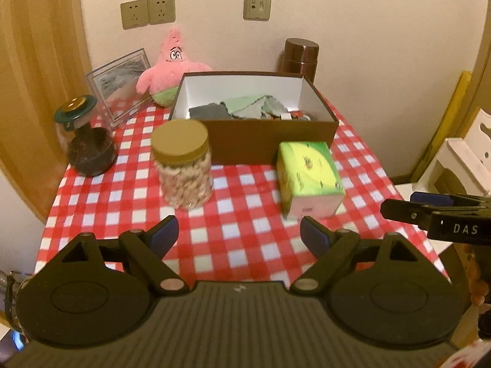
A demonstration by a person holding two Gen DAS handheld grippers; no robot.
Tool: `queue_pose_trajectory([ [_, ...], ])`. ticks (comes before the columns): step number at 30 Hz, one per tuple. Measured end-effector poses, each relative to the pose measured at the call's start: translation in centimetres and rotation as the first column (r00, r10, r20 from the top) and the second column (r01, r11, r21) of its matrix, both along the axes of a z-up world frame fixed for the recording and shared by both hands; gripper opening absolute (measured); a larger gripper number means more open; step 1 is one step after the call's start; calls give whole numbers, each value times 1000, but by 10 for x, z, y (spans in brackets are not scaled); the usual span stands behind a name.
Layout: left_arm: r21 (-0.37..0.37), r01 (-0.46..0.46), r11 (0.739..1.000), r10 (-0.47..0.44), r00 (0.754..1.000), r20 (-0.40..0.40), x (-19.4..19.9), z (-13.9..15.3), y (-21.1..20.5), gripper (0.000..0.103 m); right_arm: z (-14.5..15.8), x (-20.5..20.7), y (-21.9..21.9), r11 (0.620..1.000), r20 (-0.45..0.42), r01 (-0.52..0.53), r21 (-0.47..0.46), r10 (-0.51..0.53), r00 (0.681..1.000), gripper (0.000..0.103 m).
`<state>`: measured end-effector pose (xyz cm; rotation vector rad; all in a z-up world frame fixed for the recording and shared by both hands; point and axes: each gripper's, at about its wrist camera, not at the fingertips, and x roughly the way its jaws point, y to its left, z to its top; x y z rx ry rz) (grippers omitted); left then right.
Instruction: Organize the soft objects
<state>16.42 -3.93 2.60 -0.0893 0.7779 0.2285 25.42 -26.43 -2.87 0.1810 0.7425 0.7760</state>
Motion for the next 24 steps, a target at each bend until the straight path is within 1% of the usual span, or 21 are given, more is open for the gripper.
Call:
queue_pose_trajectory([
  [8, -4, 22, 1000, -22, 1000, -14, -55, -3, 9, 85, -3, -62, 16, 999, -26, 6, -39, -7, 1000, 81],
  [14, -16, 30, 999, -30, 999, -24, -88, -8, 18, 85, -6, -103, 26, 998, -37, 3, -66, -5, 999, 81],
  [24, -48, 40, 998, -42, 998, -39, -129, -18, 24, 85, -6, -147, 33, 996, -60, 8, -94, -14, 998, 81],
])
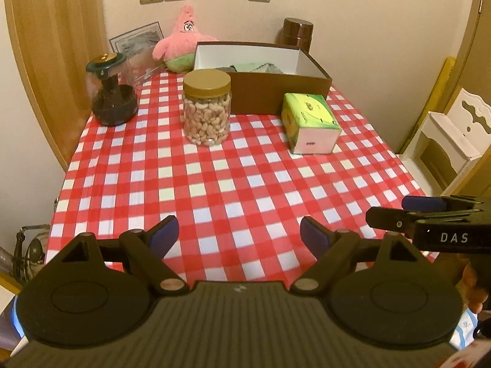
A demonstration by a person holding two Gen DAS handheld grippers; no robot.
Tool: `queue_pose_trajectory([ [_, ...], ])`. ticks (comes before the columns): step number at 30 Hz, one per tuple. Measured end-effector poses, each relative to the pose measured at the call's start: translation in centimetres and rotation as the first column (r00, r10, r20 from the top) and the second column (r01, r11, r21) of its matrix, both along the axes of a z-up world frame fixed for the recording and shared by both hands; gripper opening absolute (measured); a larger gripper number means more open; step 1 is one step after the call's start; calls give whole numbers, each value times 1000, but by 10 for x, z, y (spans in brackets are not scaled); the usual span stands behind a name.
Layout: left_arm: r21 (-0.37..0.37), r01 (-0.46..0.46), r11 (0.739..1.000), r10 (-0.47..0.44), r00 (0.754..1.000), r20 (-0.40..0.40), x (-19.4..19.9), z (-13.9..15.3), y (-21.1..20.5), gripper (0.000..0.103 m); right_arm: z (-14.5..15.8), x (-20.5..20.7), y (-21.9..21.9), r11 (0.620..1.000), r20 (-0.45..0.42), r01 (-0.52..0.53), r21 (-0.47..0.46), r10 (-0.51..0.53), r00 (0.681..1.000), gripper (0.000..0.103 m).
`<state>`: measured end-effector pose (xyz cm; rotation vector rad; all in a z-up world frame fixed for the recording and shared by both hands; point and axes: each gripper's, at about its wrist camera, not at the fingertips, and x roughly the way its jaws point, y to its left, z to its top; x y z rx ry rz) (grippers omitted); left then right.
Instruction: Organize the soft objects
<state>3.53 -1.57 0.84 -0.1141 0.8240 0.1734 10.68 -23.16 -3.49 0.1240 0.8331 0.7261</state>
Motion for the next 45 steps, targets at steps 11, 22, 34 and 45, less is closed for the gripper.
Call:
queue_pose_trajectory([
  [11, -13, 9, 1000, -9, 1000, -15, -19, -7, 3, 85, 1, -27, 4, 1000, -14, -13, -15, 13, 1000, 81],
  [22, -17, 13, 1000, -13, 1000, -15, -24, -7, 2, 85, 0, -33, 7, 1000, -9, -14, -24, 14, 1000, 81],
  [34, -20, 15, 1000, -15, 1000, -15, -23, -8, 1, 85, 1, -30, 7, 999, -11, -15, -31, 15, 1000, 81],
  [45, -20, 14, 1000, -14, 1000, -17, -23, -9, -2, 85, 0, -25, 4, 999, -13, -12, -32, 11, 1000, 81],
])
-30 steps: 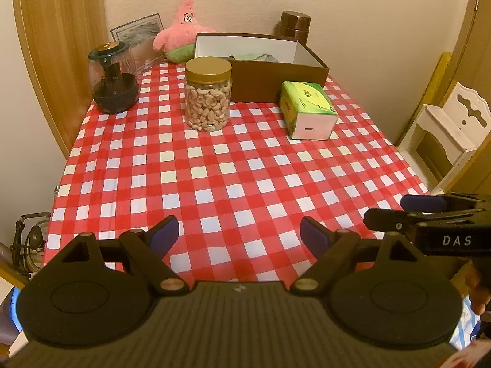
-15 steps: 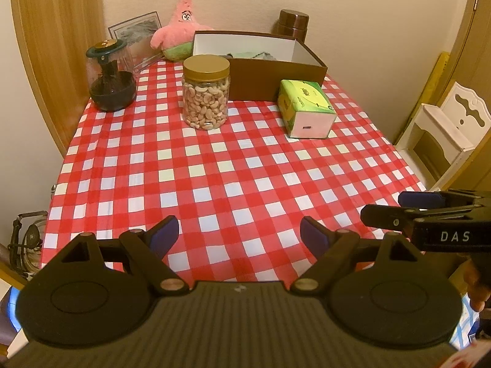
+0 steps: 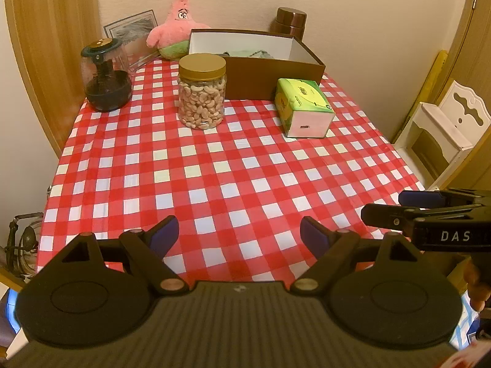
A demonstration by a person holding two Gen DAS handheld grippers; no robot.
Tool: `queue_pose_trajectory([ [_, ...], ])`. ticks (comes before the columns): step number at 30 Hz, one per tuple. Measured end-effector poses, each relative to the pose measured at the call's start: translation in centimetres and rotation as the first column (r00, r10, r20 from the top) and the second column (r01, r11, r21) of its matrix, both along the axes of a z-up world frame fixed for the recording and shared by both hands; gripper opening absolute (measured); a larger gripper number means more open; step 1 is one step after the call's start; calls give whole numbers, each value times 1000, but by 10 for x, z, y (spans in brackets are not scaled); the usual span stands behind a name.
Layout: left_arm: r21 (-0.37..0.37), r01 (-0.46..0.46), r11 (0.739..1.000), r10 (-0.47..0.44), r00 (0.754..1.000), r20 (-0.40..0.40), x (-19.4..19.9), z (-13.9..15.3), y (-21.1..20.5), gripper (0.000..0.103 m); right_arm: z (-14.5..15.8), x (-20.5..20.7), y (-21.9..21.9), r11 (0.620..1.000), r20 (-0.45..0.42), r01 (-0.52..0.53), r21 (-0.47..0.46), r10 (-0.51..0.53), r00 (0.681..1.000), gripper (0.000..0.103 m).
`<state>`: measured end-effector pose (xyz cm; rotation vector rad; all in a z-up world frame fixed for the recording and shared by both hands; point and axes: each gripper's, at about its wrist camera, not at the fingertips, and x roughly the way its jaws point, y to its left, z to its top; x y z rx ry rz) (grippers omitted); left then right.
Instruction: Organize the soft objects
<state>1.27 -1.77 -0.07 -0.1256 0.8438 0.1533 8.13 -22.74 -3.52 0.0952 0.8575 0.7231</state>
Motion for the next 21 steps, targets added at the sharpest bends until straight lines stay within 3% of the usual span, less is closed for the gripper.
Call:
queue_pose_trajectory([
  [21, -1, -1, 1000, 1, 1000, -2, 0, 0, -2, 85, 0, 2, -2, 1000, 1, -2, -1, 2, 1000, 81],
])
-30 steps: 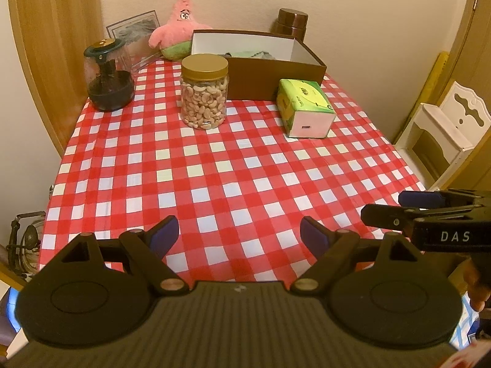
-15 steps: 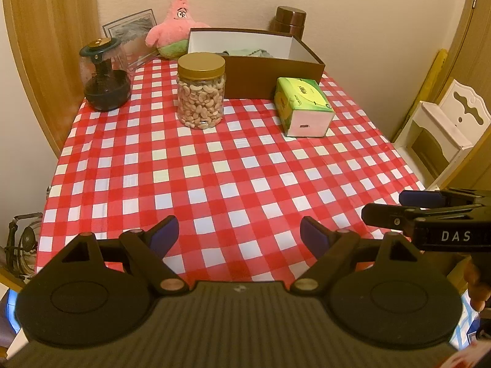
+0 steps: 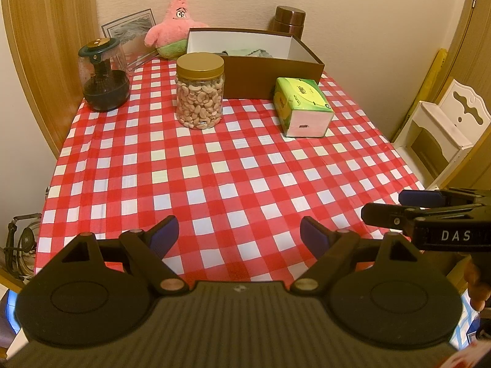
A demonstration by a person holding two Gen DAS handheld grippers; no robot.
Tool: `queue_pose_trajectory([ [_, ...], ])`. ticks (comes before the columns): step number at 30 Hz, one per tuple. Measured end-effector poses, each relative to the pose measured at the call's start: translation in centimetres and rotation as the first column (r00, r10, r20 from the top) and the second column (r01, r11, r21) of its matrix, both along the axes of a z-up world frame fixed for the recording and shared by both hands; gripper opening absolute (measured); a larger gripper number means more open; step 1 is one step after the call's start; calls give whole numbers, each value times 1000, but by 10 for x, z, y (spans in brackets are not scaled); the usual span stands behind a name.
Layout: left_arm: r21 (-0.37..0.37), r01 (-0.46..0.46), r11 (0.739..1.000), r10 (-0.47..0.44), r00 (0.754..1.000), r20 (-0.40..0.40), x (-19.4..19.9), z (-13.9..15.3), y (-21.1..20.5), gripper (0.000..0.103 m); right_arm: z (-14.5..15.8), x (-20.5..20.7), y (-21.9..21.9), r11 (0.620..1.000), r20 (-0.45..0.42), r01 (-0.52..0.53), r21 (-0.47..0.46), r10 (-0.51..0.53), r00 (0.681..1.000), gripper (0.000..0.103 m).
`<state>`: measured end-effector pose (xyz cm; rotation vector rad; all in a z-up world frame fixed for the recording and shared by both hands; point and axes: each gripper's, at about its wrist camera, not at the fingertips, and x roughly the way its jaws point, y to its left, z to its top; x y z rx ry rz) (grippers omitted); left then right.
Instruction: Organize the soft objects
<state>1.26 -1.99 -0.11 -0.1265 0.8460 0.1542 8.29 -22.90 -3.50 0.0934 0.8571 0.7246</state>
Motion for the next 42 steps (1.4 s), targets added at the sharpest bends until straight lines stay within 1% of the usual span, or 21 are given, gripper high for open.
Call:
queue_pose_trajectory([
  [42, -2, -1, 1000, 1, 1000, -6, 1, -2, -4, 85, 0, 3, -2, 1000, -3, 0, -3, 0, 1000, 81],
])
